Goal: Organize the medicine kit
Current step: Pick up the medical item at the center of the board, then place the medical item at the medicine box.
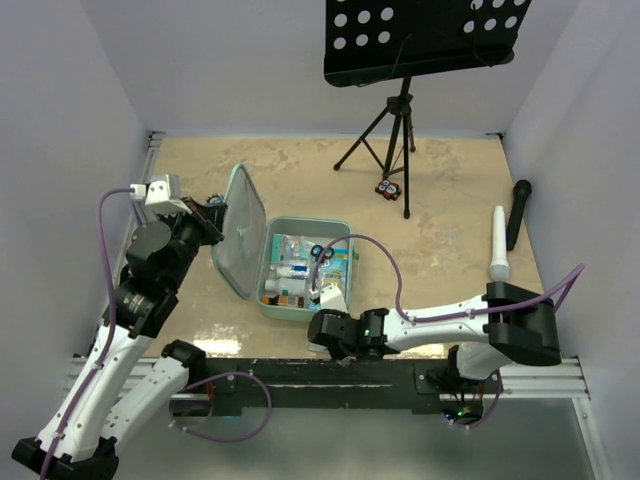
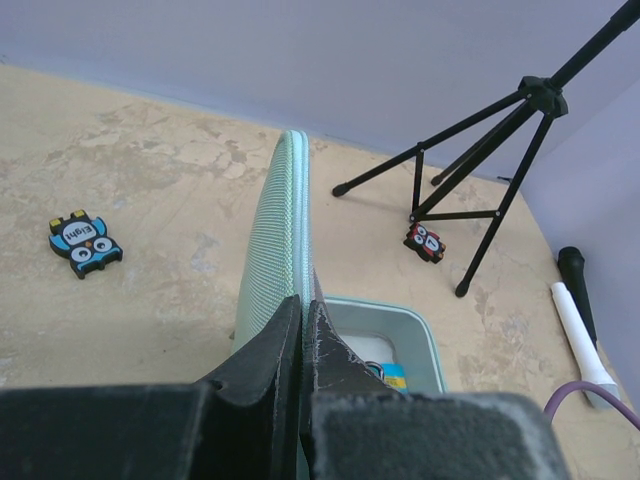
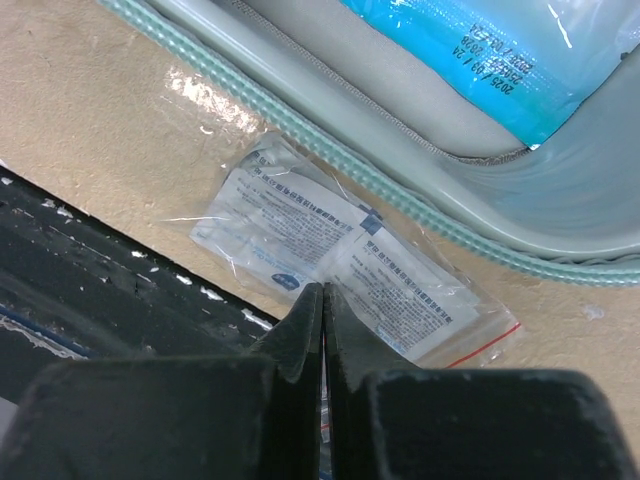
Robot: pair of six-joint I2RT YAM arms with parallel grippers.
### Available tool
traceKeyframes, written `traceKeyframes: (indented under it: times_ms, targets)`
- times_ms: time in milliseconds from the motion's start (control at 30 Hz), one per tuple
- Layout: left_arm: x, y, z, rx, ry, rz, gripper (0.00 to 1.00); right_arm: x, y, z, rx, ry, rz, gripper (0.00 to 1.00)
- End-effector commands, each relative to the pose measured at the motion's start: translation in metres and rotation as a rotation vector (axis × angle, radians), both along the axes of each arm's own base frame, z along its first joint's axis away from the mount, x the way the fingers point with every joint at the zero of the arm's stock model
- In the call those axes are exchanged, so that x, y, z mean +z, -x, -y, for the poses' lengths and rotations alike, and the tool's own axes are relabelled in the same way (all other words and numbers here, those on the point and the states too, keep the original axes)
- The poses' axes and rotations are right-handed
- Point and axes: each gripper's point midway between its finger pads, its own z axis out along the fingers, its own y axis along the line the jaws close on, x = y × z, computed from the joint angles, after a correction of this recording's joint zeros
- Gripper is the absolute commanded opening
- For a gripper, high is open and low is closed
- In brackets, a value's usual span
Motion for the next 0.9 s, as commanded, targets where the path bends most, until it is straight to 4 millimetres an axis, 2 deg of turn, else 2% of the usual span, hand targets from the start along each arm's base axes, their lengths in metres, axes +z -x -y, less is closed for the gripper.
traceKeyframes:
  times_ms: [0, 133, 333, 433, 533, 667, 767, 867]
  targets:
    - [-0.021, 0.002, 0.0, -0.002, -0.018, -0.061, 0.0, 0.01, -0.004, -0.001, -0.019, -0.011, 0.024, 0.0]
    - [-0.018, 0.001, -0.002, 0.003, -0.022, -0.055, 0.0, 0.073, -0.005, -0.02, 0.007, -0.133, 0.051, 0.0]
    - [-0.017, -0.001, -0.002, 0.007, -0.026, -0.057, 0.0, 0.177, -0.006, -0.031, 0.082, -0.263, 0.1, 0.0]
    - [-0.016, -0.001, -0.003, 0.012, -0.021, -0.055, 0.0, 0.21, -0.01, -0.033, 0.073, -0.321, 0.117, 0.0]
    - [-0.015, -0.001, -0.003, 0.015, -0.012, -0.052, 0.0, 0.245, -0.027, -0.037, 0.03, -0.436, 0.154, 0.0]
    - [-0.013, 0.001, -0.002, 0.011, -0.005, -0.052, 0.0, 0.302, -0.07, -0.037, -0.039, -0.706, 0.217, 0.0]
    - [-0.012, 0.002, -0.002, 0.01, -0.003, -0.048, 0.0, 0.346, -0.085, -0.045, -0.014, -0.926, 0.254, 0.0]
    - [-0.009, 0.002, -0.001, 0.002, 0.0, -0.042, 0.0, 0.372, -0.095, -0.062, 0.021, -1.07, 0.267, 0.0]
